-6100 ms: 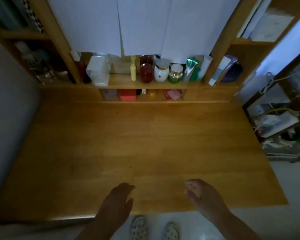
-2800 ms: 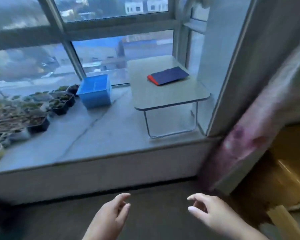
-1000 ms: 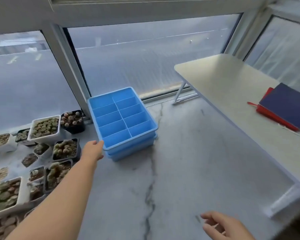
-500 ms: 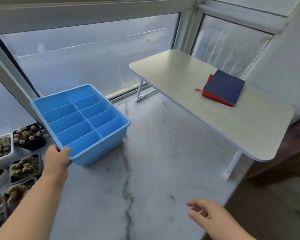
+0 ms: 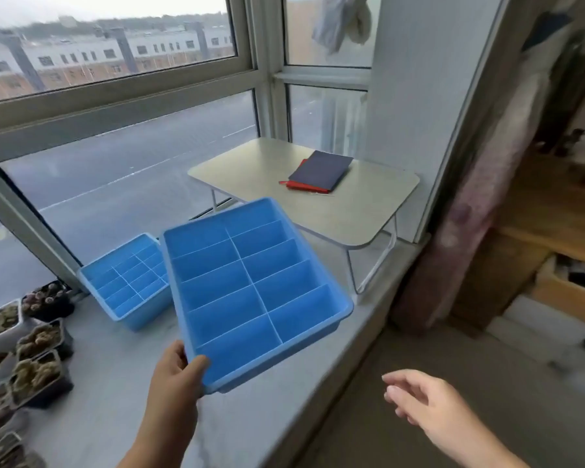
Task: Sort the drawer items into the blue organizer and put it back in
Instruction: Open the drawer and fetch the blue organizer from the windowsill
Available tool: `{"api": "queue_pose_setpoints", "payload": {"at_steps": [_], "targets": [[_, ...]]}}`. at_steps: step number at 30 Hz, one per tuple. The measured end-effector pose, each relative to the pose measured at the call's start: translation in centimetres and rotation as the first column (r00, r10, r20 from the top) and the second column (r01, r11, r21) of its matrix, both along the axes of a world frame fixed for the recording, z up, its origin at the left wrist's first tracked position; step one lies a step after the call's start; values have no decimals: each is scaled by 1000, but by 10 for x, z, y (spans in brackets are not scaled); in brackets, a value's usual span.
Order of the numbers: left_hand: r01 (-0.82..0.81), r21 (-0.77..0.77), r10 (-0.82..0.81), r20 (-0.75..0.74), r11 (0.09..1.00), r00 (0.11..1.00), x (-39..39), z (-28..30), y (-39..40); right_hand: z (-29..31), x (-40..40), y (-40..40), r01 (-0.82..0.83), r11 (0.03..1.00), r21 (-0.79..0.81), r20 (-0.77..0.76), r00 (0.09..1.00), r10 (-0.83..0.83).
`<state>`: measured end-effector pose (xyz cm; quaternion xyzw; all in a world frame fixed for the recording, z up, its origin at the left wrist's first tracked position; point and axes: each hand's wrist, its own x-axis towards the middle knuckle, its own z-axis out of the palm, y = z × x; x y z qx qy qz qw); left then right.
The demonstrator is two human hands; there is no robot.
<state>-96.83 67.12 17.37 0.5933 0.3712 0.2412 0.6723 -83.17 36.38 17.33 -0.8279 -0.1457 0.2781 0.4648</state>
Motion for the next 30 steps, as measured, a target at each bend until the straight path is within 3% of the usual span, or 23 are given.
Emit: {"api": "queue_pose_setpoints", "payload": {"at_steps": [4,10,17,21,24,26,28,30], "targets": [[175,-27,-175,28,984,984,4,18,-100,8,-16,-109,238,964,116,-31,971,-236],[492,-55,-490,47,869,871,56,35,-212,26,4,-218,569,775,275,-154,822,-549],[757,-55,-758,9,651,652,172,37,-283,44,59,-291,701,636,323,-312,713,-628],[834,101,-824,-132,542,551,263,18,-304,40,92,-320,742,602,295,-428,666,-611],[760,100,-740,-178,642,648,323,-4,-322,25,112,-322,842,450,296,-510,538,-671],[753,45,-738,-170,657,654,347,-16,-347,15,125,-319,894,288,344,-573,443,-689],[809,-4,-788,-225,588,572,357,-25,-382,6,137,-320,912,150,382,-615,371,-696],[885,-89,-874,-225,458,430,360,-26,-421,1,152,-326,910,71,407,-606,328,-724]]}}
